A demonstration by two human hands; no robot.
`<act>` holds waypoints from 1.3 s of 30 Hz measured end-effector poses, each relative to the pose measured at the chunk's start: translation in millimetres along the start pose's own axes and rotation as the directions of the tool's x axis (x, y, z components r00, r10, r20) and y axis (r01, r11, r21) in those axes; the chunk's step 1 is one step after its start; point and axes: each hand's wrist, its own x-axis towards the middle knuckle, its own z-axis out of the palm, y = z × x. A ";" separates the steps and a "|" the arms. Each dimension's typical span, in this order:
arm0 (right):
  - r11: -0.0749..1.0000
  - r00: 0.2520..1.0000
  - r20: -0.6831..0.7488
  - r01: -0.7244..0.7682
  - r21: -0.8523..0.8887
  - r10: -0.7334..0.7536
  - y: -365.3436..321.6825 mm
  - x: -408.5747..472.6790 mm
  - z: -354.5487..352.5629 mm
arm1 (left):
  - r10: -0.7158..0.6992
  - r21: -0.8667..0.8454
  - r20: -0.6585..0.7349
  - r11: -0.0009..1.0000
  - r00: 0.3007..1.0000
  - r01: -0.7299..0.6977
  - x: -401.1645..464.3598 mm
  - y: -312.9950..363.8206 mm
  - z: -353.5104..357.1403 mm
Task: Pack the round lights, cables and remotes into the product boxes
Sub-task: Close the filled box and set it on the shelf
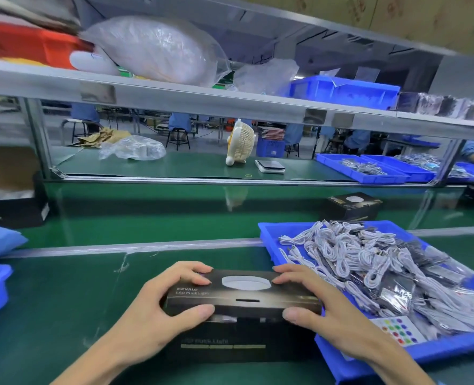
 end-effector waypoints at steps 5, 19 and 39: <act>1.000 0.995 -0.098 0.021 0.010 -0.020 -1.1 5.9 2.8 | 0.004 0.040 -0.017 0.999 1.000 -0.003 4.9 5.4 -0.8; 0.625 0.837 -0.148 0.263 -0.735 -0.526 -4.2 -13.4 22.0 | 0.497 0.328 0.017 0.817 0.867 -0.475 -6.6 0.8 0.9; 0.829 0.789 -0.372 0.286 -0.481 -0.489 -7.5 -4.8 45.1 | -0.031 -0.176 -0.549 0.981 0.836 -0.079 -24.2 -5.3 26.0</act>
